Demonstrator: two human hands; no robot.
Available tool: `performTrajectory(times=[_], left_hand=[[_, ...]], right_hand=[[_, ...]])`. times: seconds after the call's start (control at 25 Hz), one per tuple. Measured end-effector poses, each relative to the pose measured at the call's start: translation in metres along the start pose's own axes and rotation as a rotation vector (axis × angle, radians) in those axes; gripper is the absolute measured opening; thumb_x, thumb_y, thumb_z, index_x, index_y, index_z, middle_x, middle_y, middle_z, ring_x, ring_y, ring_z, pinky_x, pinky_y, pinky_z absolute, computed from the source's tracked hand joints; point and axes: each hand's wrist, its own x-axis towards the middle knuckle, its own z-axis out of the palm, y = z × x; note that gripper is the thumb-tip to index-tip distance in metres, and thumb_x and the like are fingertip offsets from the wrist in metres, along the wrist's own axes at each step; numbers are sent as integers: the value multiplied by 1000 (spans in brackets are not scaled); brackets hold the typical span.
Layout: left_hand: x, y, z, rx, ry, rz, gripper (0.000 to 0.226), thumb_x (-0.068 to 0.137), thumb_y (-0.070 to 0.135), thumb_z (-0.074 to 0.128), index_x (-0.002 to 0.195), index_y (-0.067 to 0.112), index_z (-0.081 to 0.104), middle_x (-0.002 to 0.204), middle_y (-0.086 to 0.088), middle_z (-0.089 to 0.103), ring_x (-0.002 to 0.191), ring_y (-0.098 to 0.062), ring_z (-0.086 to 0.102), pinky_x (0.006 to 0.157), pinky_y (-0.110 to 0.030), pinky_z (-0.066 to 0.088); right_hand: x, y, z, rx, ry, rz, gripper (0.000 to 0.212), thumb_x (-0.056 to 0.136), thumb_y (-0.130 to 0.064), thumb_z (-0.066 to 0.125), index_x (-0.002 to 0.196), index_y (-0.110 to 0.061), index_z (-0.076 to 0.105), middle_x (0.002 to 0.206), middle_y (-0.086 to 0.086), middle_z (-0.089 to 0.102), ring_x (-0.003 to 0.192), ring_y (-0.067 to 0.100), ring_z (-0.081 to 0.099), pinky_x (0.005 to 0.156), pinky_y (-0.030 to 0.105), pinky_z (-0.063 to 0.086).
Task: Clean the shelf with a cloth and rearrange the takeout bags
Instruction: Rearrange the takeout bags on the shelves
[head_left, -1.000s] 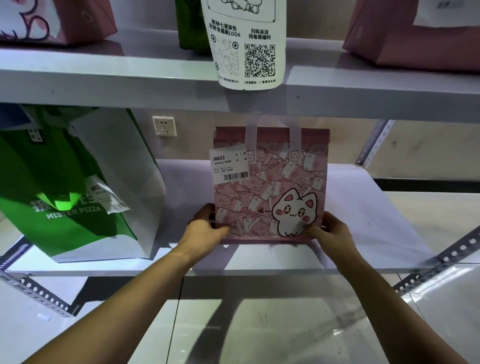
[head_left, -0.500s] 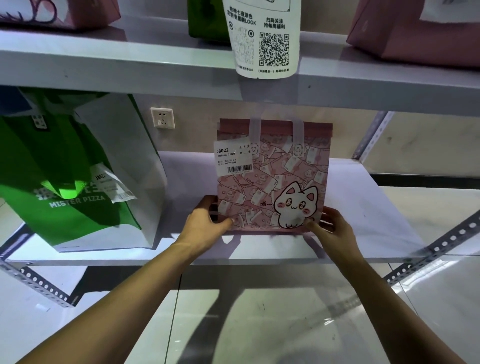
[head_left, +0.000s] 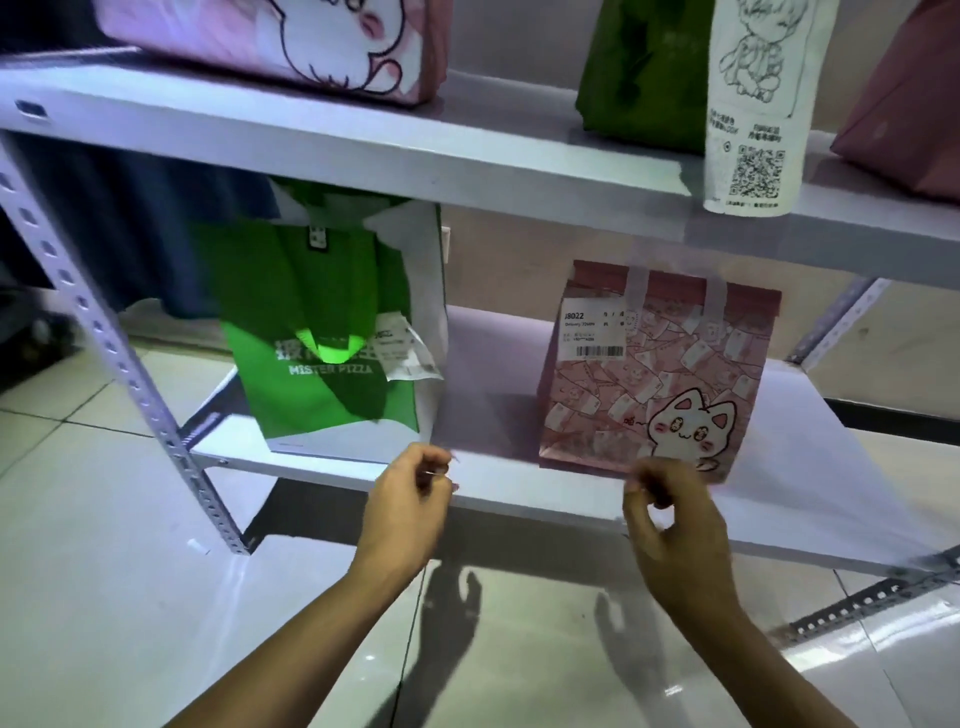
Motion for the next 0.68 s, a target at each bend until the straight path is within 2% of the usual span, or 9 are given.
performTrajectory(times=[0.08, 0.16, 0.28, 0.32, 0.4, 0.48, 0.52, 0.6, 0.68], left_hand=[[0, -19, -32, -16, 165, -70, 22, 89, 7, 57, 101, 26, 62, 97, 9, 70, 88, -3, 65, 82, -31, 51], [4, -38, -61, 0, 266, -120, 24, 91, 9, 57, 109, 25, 58, 110, 3, 66, 97, -16, 62, 85, -35, 49], [18, -57, -90, 65, 322, -145, 34, 92, 10, 55, 124, 21, 53, 127, -4, 53, 100, -17, 57, 90, -37, 47], [24, -60, -97, 72, 337, -147, 37, 92, 9, 54, 127, 19, 51, 132, -6, 49, 103, -18, 57, 92, -38, 46], [39, -64, -107, 57, 324, -142, 35, 93, 6, 51, 127, 15, 52, 146, -10, 42, 123, -26, 52, 104, -38, 41], [51, -67, -113, 56, 276, -140, 26, 96, 6, 49, 120, 15, 56, 153, -10, 40, 134, -28, 46, 107, -34, 36], [56, -68, -114, 53, 257, -145, 23, 98, 7, 49, 117, 17, 56, 151, -9, 44, 132, -27, 48, 104, -34, 37], [63, -69, -115, 51, 236, -153, 21, 99, 9, 49, 117, 18, 56, 143, -7, 53, 126, -26, 52, 99, -35, 40], [68, -70, -113, 59, 205, -147, 23, 99, 10, 49, 119, 18, 55, 144, -7, 52, 129, -26, 50, 103, -38, 41]], right_hand=[[-3, -28, 26, -2, -213, -24, 30, 95, -20, 64, 115, -40, 55, 107, -27, 57, 102, -8, 54, 82, 21, 51], [-2, -55, 56, 38, -407, -9, 42, 98, -27, 61, 133, -47, 48, 125, -29, 54, 111, -13, 52, 96, 24, 49], [-1, -87, 96, 151, -615, 140, 66, 99, -30, 61, 154, -44, 27, 154, -17, 40, 137, 2, 43, 107, 29, 40], [-2, -94, 108, 200, -646, 186, 71, 99, -29, 62, 157, -42, 23, 158, -13, 37, 142, 9, 41, 106, 29, 39], [-2, -105, 127, 280, -669, 253, 71, 98, -27, 63, 156, -42, 25, 157, -8, 39, 142, 13, 42, 101, 20, 42], [-3, -109, 142, 340, -673, 298, 69, 96, -25, 64, 151, -49, 29, 148, -8, 45, 130, 8, 49, 84, 6, 44], [-2, -112, 147, 360, -671, 313, 69, 95, -24, 64, 149, -50, 29, 143, -10, 46, 124, 6, 50, 78, 4, 43], [-1, -115, 155, 384, -651, 334, 74, 94, -23, 64, 154, -45, 26, 140, -9, 45, 124, 5, 50, 88, 11, 43], [1, -114, 159, 393, -627, 339, 76, 94, -21, 62, 158, -39, 23, 149, -2, 45, 134, 9, 48, 102, 22, 41]])
